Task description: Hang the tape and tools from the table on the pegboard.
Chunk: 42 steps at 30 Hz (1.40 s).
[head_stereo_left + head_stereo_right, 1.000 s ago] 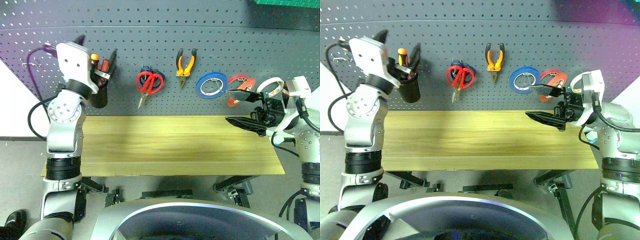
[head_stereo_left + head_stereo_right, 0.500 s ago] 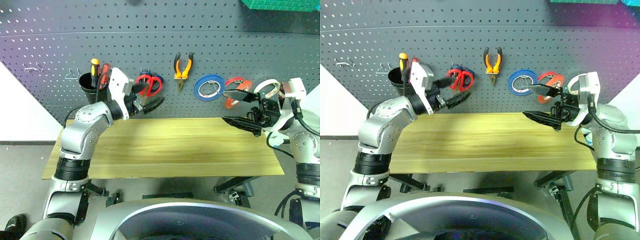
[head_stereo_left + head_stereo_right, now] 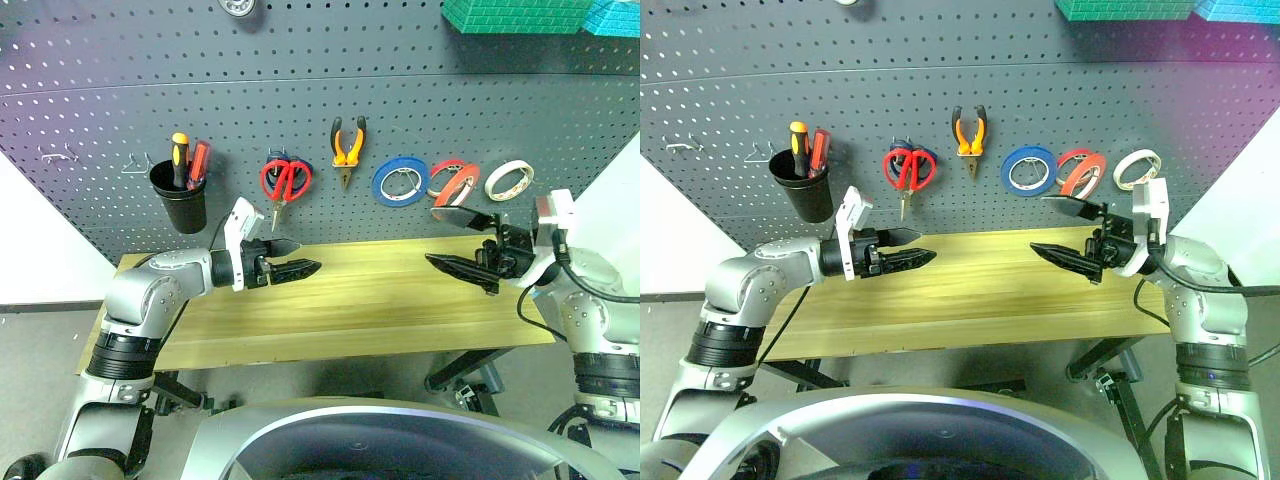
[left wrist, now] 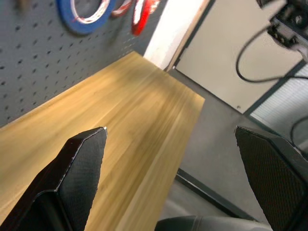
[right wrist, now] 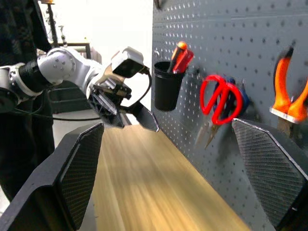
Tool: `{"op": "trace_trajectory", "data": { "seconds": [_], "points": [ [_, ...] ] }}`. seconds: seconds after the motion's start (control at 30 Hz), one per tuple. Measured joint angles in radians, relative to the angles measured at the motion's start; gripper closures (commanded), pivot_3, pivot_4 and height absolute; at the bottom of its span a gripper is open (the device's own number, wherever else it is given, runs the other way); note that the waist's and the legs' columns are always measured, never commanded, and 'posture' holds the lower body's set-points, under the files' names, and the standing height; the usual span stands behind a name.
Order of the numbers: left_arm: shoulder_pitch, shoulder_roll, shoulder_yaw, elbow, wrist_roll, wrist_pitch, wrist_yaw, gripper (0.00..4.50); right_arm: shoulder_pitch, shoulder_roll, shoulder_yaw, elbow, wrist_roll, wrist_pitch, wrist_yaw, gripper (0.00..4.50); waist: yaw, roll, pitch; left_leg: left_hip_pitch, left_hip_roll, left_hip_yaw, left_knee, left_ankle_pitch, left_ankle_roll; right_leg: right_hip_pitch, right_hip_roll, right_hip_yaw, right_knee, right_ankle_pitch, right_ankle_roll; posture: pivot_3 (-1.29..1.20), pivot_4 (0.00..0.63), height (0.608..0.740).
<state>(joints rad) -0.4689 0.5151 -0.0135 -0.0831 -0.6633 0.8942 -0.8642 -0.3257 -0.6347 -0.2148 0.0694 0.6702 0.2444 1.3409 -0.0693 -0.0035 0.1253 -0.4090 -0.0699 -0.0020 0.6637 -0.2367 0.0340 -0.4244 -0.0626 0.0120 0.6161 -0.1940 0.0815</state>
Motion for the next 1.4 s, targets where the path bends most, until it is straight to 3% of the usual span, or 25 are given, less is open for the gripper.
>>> {"op": "trace_trajectory", "data": {
  "seconds": [0.47,1.4],
  "points": [
    [0.106,-0.004,0.079,-0.082,0.004,-0.030,0.111,0.06,0.029,0.047,0.037,0.048,-0.059,-0.058,-0.009,0.00,-0.001,0.001,-0.001,0.000,0.000,0.000,-0.002,0.000,0.000,-0.001,-0.001,0.001,-0.001,-0.001,-0.001,-0.12,0.094,0.740],
    [0.076,-0.049,0.116,-0.072,0.018,-0.101,0.217,0.06,-0.003,0.099,0.079,0.051,-0.055,-0.034,-0.017,0.00,0.003,0.001,0.004,0.000,0.000,0.000,-0.012,0.000,0.000,-0.004,-0.002,0.001,-0.004,-0.004,-0.004,-0.10,0.132,0.740]
  ]
}}
